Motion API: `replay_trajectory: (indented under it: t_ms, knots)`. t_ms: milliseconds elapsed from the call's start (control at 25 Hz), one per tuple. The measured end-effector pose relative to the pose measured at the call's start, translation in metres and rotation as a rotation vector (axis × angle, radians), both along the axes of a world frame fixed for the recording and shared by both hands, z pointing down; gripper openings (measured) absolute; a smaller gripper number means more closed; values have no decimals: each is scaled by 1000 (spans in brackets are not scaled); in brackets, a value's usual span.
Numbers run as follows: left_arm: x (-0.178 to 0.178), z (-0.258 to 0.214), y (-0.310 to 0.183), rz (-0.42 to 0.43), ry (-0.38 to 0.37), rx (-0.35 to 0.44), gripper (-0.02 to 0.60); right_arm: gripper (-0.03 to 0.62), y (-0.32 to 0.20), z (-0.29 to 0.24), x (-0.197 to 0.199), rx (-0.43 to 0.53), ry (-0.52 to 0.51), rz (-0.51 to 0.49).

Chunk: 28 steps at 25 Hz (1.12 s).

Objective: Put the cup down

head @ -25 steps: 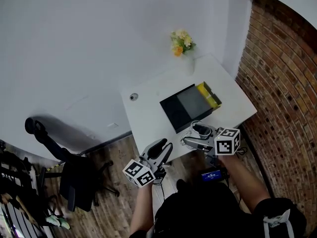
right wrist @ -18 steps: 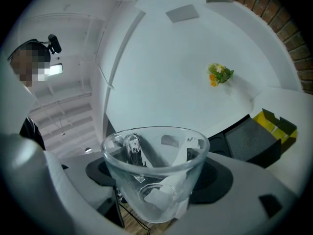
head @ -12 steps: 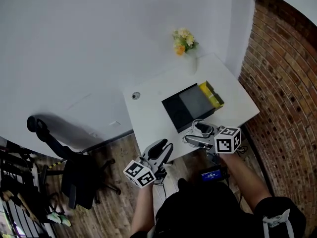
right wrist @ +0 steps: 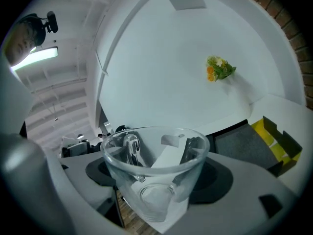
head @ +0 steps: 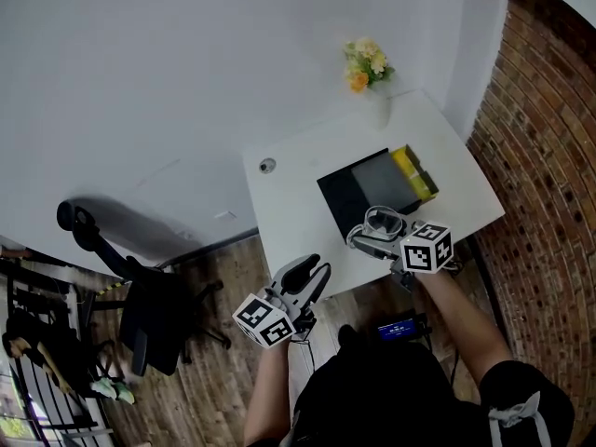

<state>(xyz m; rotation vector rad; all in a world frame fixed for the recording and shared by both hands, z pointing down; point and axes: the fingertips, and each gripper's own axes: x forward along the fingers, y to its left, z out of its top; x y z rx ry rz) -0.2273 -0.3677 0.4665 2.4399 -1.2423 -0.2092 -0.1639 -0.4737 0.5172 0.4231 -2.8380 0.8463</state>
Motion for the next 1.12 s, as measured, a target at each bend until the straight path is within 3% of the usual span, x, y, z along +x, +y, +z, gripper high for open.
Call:
replay_trajectory:
  t_ms: [600,1120]
  knots:
    - [-23,15,-11,-81,6,-64,130,414,-73,63,-57,169,204,21]
    - [-38,22,-20,-123,15,-91,130,414,-80,74,-79,384,250,5]
